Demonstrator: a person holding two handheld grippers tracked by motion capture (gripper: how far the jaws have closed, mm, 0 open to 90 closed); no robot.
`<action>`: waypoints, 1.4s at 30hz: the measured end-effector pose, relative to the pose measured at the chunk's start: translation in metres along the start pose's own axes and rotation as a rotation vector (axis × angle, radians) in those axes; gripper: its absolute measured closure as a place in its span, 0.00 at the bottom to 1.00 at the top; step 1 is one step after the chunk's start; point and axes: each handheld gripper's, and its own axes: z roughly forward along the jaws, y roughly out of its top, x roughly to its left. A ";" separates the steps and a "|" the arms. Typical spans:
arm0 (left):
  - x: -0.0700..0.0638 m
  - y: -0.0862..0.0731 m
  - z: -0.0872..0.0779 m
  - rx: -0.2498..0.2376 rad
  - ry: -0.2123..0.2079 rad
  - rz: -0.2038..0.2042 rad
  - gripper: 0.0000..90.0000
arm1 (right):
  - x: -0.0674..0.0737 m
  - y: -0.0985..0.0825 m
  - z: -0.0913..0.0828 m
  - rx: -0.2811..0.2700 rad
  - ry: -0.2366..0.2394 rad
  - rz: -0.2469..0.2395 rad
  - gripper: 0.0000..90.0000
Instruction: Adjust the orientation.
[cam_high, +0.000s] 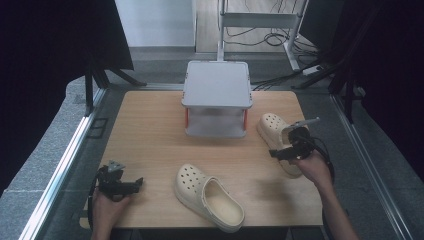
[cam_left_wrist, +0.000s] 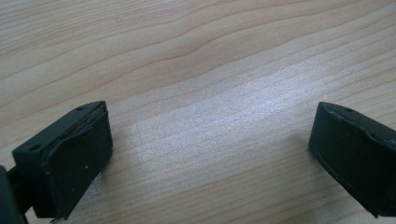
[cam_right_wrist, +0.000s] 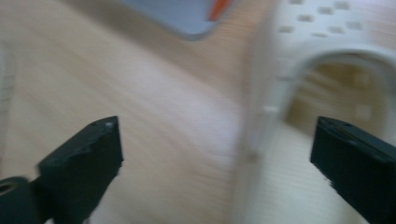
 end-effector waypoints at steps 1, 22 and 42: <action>0.000 0.000 0.000 0.000 0.000 0.000 0.00 | -0.004 0.000 0.000 0.002 -0.027 -0.003 0.12; 0.000 0.000 0.000 0.000 0.001 0.000 0.00 | -0.038 0.022 0.054 0.028 -0.020 0.032 0.74; 0.000 0.000 0.000 0.000 0.000 0.000 0.00 | -0.021 0.008 0.011 -0.015 -0.058 0.056 0.85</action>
